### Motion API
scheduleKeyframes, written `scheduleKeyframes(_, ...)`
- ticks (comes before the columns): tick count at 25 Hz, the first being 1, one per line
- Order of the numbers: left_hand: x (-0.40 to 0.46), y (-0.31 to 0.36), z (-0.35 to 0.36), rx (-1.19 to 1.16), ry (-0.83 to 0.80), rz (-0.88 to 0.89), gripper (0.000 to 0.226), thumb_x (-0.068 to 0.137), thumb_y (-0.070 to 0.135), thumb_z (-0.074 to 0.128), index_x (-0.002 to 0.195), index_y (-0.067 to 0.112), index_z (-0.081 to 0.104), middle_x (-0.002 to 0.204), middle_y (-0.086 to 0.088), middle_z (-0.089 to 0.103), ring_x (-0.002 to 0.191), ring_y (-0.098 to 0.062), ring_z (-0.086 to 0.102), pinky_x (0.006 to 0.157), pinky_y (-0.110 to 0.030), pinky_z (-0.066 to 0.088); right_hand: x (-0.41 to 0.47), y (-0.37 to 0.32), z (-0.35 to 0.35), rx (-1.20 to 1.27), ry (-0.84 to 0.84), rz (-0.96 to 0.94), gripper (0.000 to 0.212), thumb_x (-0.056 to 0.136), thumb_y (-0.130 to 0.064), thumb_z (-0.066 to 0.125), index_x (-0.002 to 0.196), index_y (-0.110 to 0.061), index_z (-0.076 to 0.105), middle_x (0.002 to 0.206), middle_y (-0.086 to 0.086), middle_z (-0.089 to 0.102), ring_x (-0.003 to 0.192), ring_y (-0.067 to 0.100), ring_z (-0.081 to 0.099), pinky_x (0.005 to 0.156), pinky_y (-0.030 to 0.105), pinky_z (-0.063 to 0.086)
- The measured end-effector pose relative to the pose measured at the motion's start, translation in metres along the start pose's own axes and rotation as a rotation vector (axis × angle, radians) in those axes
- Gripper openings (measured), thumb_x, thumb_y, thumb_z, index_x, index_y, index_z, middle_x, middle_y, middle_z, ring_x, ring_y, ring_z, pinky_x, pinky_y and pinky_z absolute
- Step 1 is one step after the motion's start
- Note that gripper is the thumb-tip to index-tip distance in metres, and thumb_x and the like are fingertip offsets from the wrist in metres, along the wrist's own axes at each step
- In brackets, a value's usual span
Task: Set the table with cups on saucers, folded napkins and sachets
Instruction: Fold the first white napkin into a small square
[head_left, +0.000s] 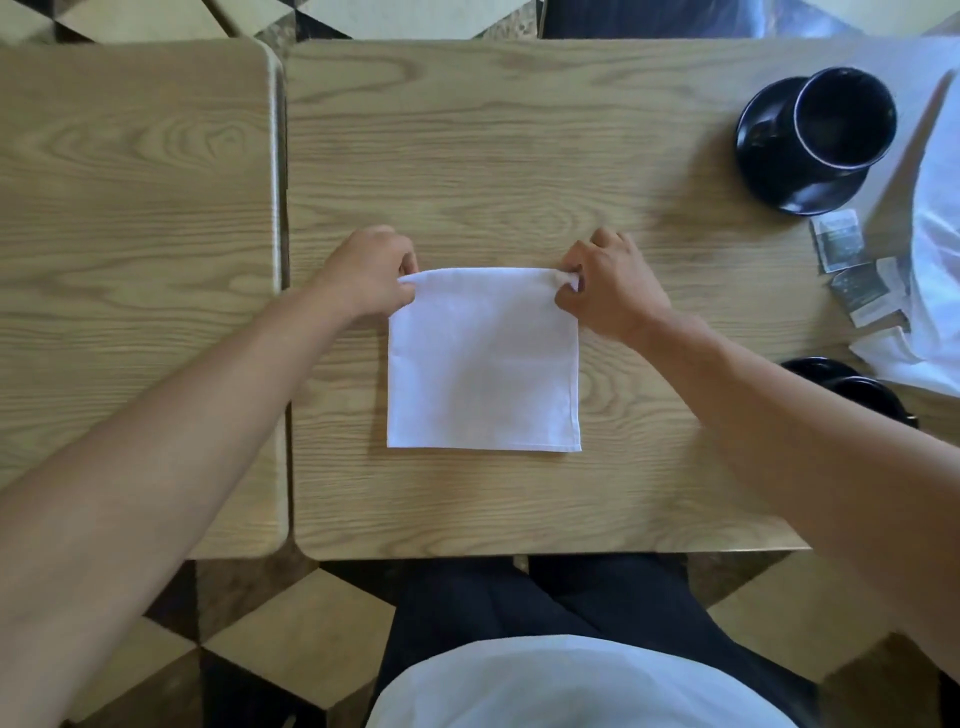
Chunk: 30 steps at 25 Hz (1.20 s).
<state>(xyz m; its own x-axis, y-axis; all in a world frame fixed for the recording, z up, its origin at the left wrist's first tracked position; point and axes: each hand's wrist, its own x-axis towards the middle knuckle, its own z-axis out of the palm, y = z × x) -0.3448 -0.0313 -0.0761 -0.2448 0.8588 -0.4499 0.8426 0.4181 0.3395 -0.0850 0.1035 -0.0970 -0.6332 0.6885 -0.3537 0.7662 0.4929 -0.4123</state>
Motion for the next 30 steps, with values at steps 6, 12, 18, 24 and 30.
scheduleKeyframes(6,-0.009,0.007,-0.051,-0.463,0.064,-0.125,0.014,0.084,0.013,0.073,0.080,0.025,0.068,0.081,0.003,0.070,0.073,-0.014,0.064,0.066,-0.027,0.052,0.009,-0.008,-0.046,0.357,0.083,0.169,0.007,0.082,-0.019,0.068,0.084,-0.026,0.065,0.073,-0.013,0.060,0.066,0.003,0.057,0.054,0.008,0.038)
scheduleKeyframes(12,-0.022,0.027,-0.139,-0.769,0.524,-0.035,0.010,0.079,0.018,0.080,0.087,0.019,0.073,0.077,0.008,0.070,0.069,-0.002,0.063,0.072,-0.024,0.055,0.014,-0.055,-0.142,0.787,0.330,0.081,0.014,0.088,-0.009,0.068,0.096,-0.020,0.072,0.095,0.003,0.077,0.089,0.016,0.073,0.088,0.035,0.060)
scheduleKeyframes(18,-0.069,0.024,-0.131,-0.338,0.890,0.365,0.009,0.092,0.017,0.073,0.100,0.013,0.071,0.100,-0.001,0.075,0.096,-0.014,0.070,0.087,-0.026,0.053,-0.027,-0.058,-0.159,0.594,0.506,-0.220,0.015,0.090,-0.014,0.072,0.102,-0.022,0.074,0.100,-0.019,0.074,0.099,-0.005,0.068,0.093,0.018,0.052)
scheduleKeyframes(24,-0.130,-0.001,0.024,0.043,0.609,0.578,0.007,0.088,-0.007,0.069,0.094,-0.005,0.071,0.116,-0.023,0.068,0.122,-0.039,0.062,0.102,-0.054,0.050,-0.104,-0.001,-0.029,0.172,0.452,-0.403,0.020,0.084,0.009,0.071,0.099,-0.004,0.073,0.121,0.008,0.071,0.125,0.026,0.062,0.106,0.044,0.048)
scheduleKeyframes(30,-0.178,-0.017,0.127,0.013,0.362,0.617,0.012,0.098,0.005,0.056,0.092,0.004,0.066,0.130,-0.021,0.063,0.142,-0.035,0.045,0.114,-0.057,0.038,-0.175,0.036,0.050,0.091,0.150,-0.438,0.017,0.080,0.008,0.074,0.090,-0.005,0.068,0.131,0.013,0.066,0.138,0.025,0.052,0.113,0.050,0.043)
